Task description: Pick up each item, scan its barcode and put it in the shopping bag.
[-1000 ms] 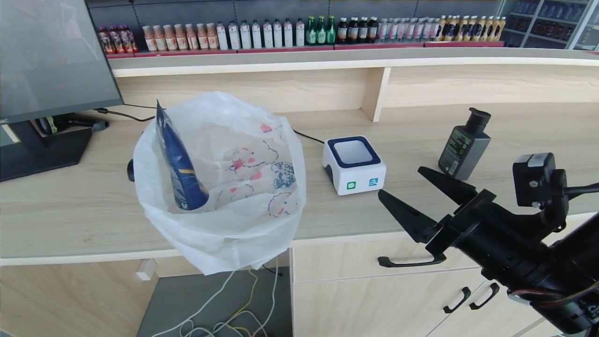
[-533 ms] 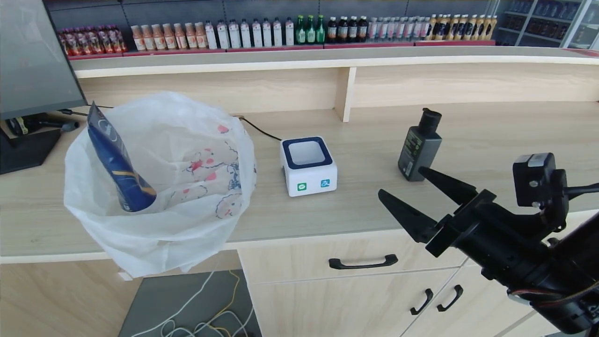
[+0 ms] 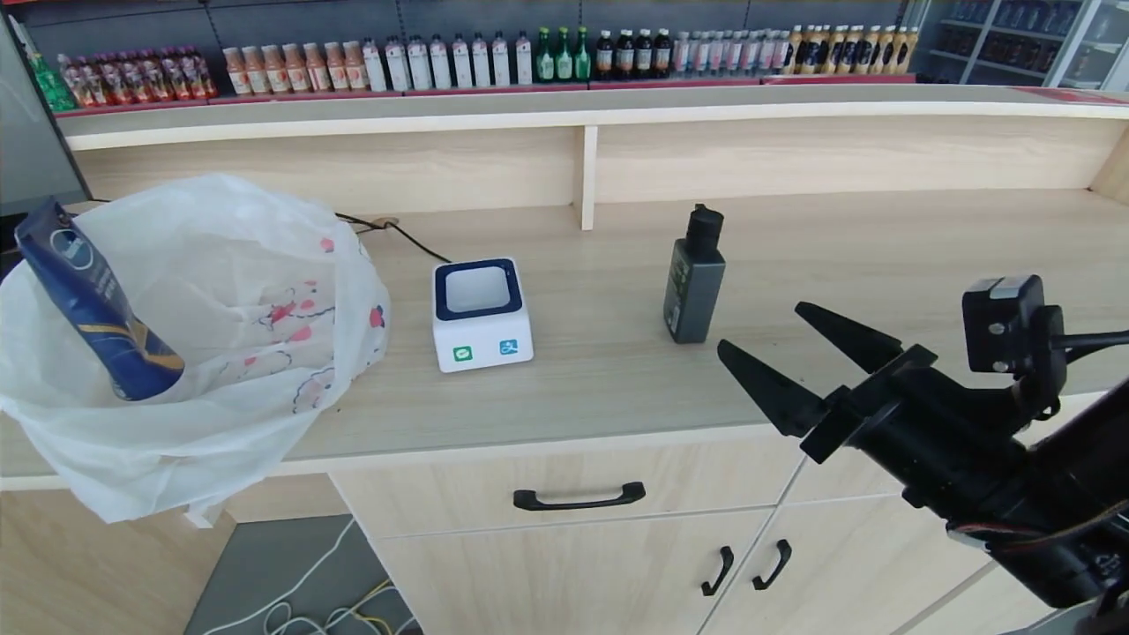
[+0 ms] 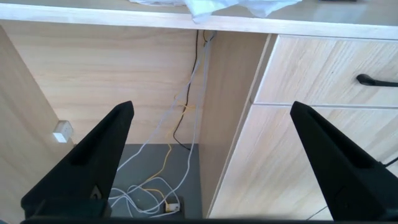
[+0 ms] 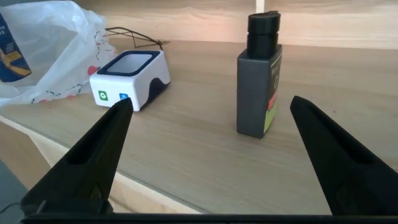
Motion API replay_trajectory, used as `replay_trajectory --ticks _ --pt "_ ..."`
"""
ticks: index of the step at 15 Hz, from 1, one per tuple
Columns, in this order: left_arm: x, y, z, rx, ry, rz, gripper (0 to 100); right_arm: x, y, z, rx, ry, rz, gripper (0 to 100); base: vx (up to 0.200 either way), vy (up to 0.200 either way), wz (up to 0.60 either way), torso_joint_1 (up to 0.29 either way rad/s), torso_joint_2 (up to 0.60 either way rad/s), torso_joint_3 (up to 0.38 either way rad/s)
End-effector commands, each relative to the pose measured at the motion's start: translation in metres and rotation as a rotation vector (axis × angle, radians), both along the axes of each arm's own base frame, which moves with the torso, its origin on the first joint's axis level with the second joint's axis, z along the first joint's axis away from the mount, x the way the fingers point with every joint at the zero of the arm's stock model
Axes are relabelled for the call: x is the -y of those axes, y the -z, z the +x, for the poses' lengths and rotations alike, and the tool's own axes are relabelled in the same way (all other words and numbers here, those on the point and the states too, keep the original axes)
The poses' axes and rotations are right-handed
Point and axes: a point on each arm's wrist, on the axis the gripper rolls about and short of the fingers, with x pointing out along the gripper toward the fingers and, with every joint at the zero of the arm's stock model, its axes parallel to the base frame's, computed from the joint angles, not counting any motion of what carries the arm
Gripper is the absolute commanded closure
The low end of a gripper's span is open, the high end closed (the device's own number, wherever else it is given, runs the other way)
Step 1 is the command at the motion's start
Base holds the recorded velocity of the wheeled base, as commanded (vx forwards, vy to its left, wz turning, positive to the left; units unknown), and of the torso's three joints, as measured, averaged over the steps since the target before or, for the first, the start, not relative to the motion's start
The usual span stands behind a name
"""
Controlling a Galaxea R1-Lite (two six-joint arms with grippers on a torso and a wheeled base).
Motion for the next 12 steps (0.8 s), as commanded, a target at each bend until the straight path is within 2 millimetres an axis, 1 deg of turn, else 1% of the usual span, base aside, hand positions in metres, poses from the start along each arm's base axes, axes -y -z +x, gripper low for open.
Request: replay_trajectory --ticks 1,2,3,4,5,8,11,12 --pt "0.0 0.0 0.0 0.001 0.0 0.002 0 -0.006 0.002 0.016 -0.007 0.057 0.011 0 0.0 0.0 0.0 0.0 0.0 0.0" --pt "0.0 0.0 0.0 0.001 0.0 0.006 0 -0.008 0.002 0.024 -0.01 0.129 0.03 0 0.0 0.0 0.0 0.0 0.0 0.0" --pt "0.0 0.0 0.0 0.001 0.0 0.006 0 -0.011 0.0 0.032 -0.005 0.155 0.042 0 0.0 0.0 0.0 0.0 0.0 0.0" --pt "0.0 0.0 0.0 0.001 0.0 0.006 0 -0.013 0.004 0.033 -0.02 0.151 0.031 0 0.0 0.0 0.0 0.0 0.0 0.0" --pt "0.0 0.0 0.0 0.001 0.0 0.006 0 -0.012 0.011 0.031 -0.044 0.146 0.011 0 0.0 0.0 0.0 0.0 0.0 0.0" --pt "0.0 0.0 0.0 0.001 0.002 0.006 0 -0.01 0.024 0.028 -0.086 0.142 -0.026 0 0.0 0.0 0.0 0.0 0.0 0.0" --pt "0.0 0.0 0.0 0.001 0.0 0.006 0 -0.013 0.028 0.037 -0.089 0.154 -0.036 0 0.0 0.0 0.0 0.0 0.0 0.0" --pt "0.0 0.0 0.0 0.001 0.002 0.006 0 -0.011 0.031 0.041 -0.098 0.168 -0.039 0 0.0 0.0 0.0 0.0 0.0 0.0"
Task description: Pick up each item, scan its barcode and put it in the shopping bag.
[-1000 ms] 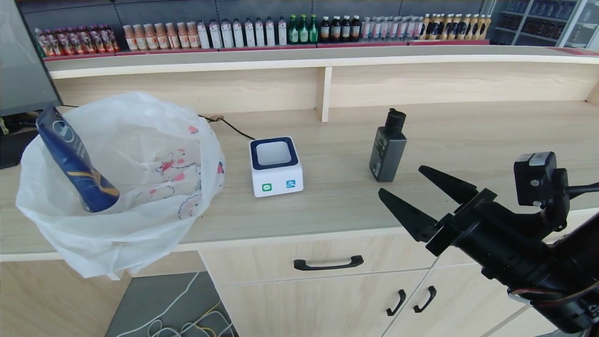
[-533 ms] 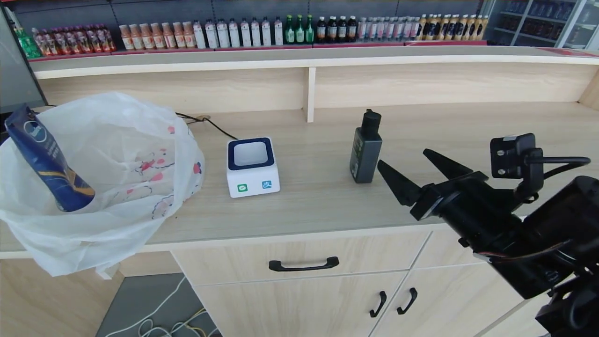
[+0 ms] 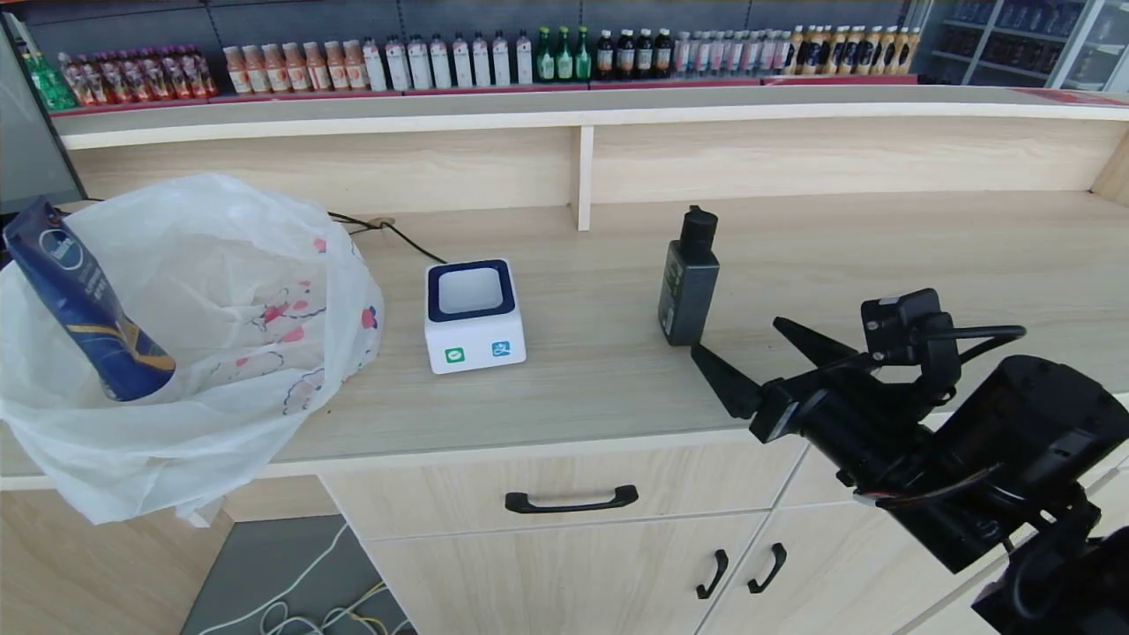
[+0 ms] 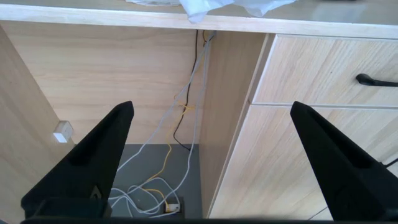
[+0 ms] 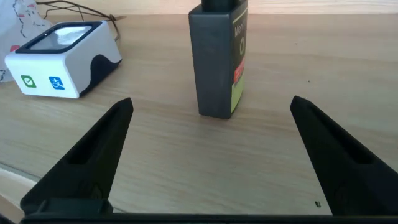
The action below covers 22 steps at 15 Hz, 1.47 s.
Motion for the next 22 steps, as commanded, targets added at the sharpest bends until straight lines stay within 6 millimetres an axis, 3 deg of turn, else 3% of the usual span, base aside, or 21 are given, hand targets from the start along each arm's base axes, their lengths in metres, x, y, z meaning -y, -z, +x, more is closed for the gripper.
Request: replay_trajectory --ticks 1,5,9,15,22 --pt "0.0 0.0 0.0 0.0 -0.001 0.0 0 0.003 0.008 0.013 -0.018 0.032 -0.013 0 0.0 0.0 0.0 0.0 0.0 0.0" --pt "0.0 0.0 0.0 0.0 -0.001 0.0 0 -0.011 0.007 0.041 0.03 0.038 -0.019 0 0.0 0.0 0.0 0.0 0.0 0.0" --pt "0.0 0.0 0.0 0.0 -0.001 0.0 0 -0.016 0.011 0.046 0.036 0.034 -0.043 0 0.0 0.0 0.0 0.0 0.0 0.0" --pt "0.0 0.0 0.0 0.0 -0.001 0.0 0 -0.024 0.002 0.06 0.039 0.031 -0.042 0 0.0 0.0 0.0 0.0 0.0 0.0" --pt "0.0 0.0 0.0 0.0 0.001 0.0 0 -0.038 -0.024 0.086 0.034 0.03 -0.046 0 0.0 0.0 0.0 0.0 0.0 0.0"
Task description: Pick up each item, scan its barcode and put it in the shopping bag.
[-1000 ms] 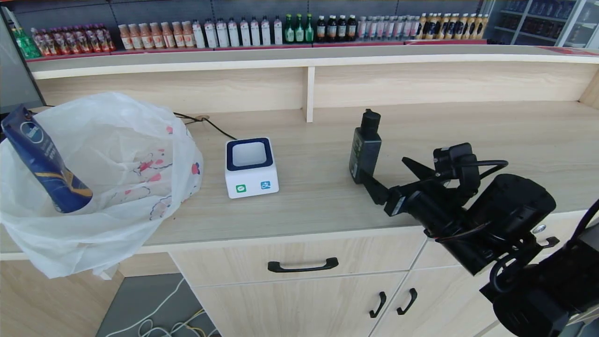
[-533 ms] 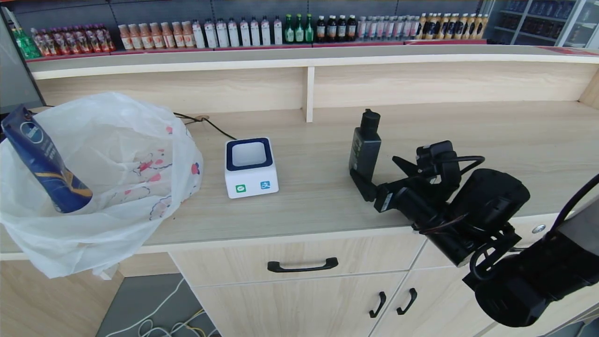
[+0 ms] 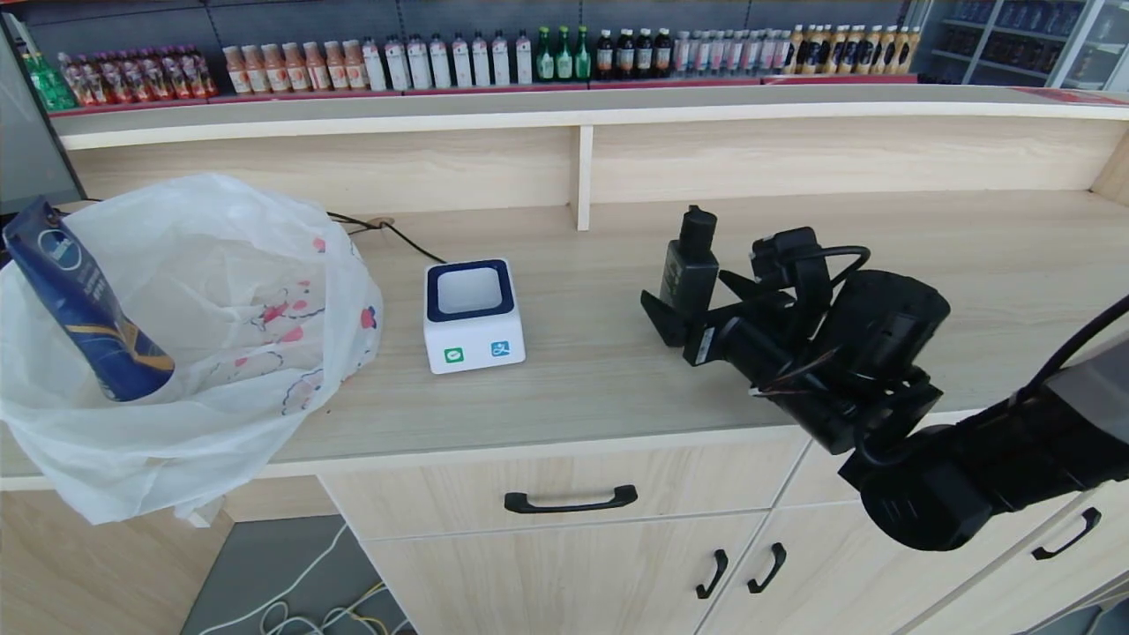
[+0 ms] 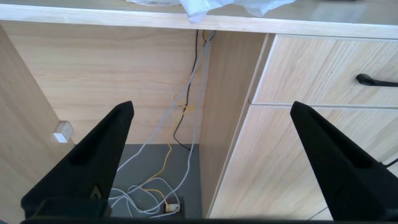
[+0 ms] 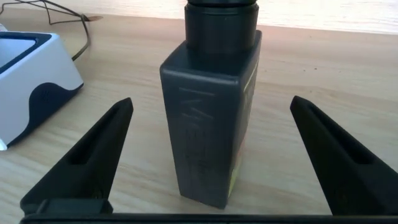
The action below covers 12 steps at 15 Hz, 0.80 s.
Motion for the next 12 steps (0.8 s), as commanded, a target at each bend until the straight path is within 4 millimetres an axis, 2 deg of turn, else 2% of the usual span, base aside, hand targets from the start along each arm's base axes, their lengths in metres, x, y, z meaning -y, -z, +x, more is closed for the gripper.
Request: replay_trajectory --ticks 1,5,8,12 --pt "0.0 0.0 0.0 0.0 0.0 0.0 0 -0.004 -0.009 0.008 0.027 0.0 0.014 0 0.0 0.0 0.0 0.0 0.0 0.0" --pt "0.0 0.0 0.0 0.0 0.0 0.0 0 -0.01 -0.016 0.018 0.025 0.007 0.015 0 0.0 0.0 0.0 0.0 0.0 0.0" --pt "0.0 0.0 0.0 0.0 0.0 0.0 0 -0.015 -0.013 0.03 0.024 0.024 0.019 0 0.0 0.0 0.0 0.0 0.0 0.0" --pt "0.0 0.0 0.0 0.0 0.0 0.0 0 -0.013 -0.007 0.035 0.008 0.053 0.019 0 0.0 0.0 0.0 0.0 0.0 0.0"
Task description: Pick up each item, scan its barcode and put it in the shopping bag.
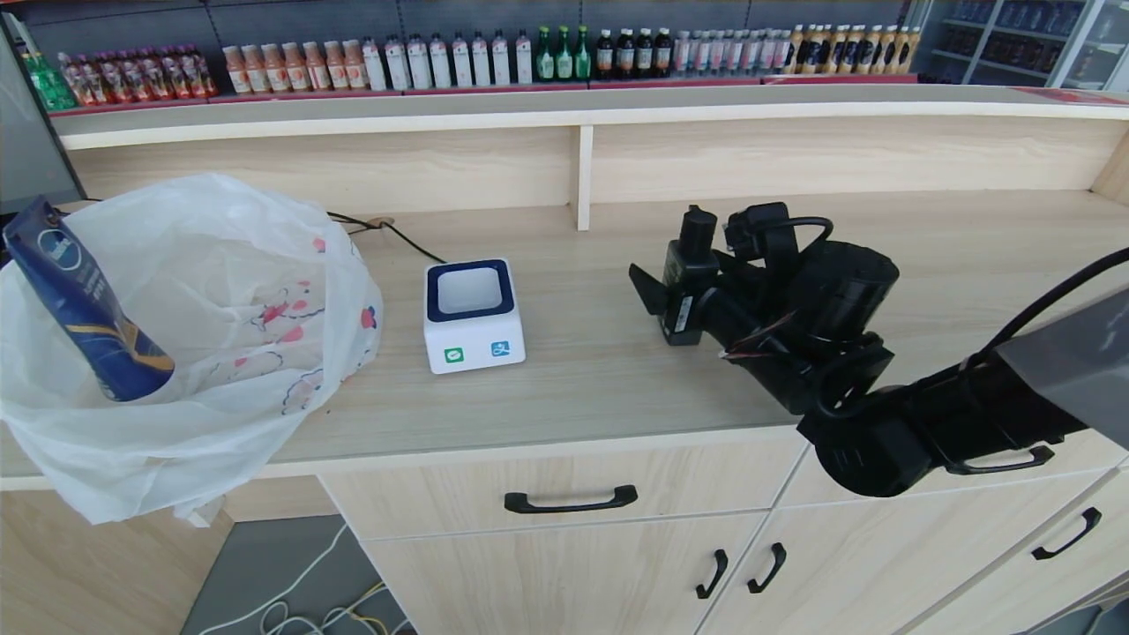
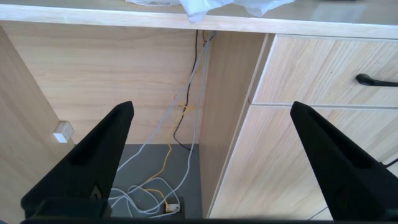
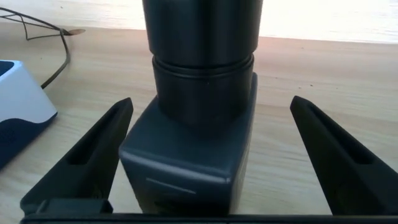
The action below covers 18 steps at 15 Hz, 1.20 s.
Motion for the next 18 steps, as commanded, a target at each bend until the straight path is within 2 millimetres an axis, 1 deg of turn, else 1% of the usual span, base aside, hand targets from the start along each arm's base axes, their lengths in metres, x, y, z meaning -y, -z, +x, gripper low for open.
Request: replay_trajectory --ticks 1,3,5,10,11,18 --pt "0.0 0.0 0.0 0.0 0.0 0.0 0 0.0007 0.0038 0.0024 -0.008 0.005 -0.003 0 0.0 0.0 0.0 0.0 0.0 0.0" --pt "0.0 0.0 0.0 0.0 0.0 0.0 0 0.0052 0.0088 0.0071 -0.018 0.017 -0.009 0 0.0 0.0 0.0 0.0 0.0 0.0" --pt "0.0 0.0 0.0 0.0 0.0 0.0 0 0.0047 0.0109 0.0081 -0.023 0.017 -0.01 0 0.0 0.0 0.0 0.0 0.0 0.0" --pt "0.0 0.0 0.0 0.0 0.0 0.0 0 0.0044 0.0104 0.0085 -0.018 0.014 -0.009 0 0.0 0.0 0.0 0.0 0.0 0.0" --pt "0.0 0.0 0.0 0.0 0.0 0.0 0 0.0043 0.01 0.0086 -0.017 0.014 -0.007 100 0.0 0.0 0.0 0.0 0.0 0.0" --pt "0.0 0.0 0.0 0.0 0.0 0.0 0 0.0036 0.0043 0.0043 -0.002 0.001 -0.004 100 0.0 0.0 0.0 0.0 0.0 0.0"
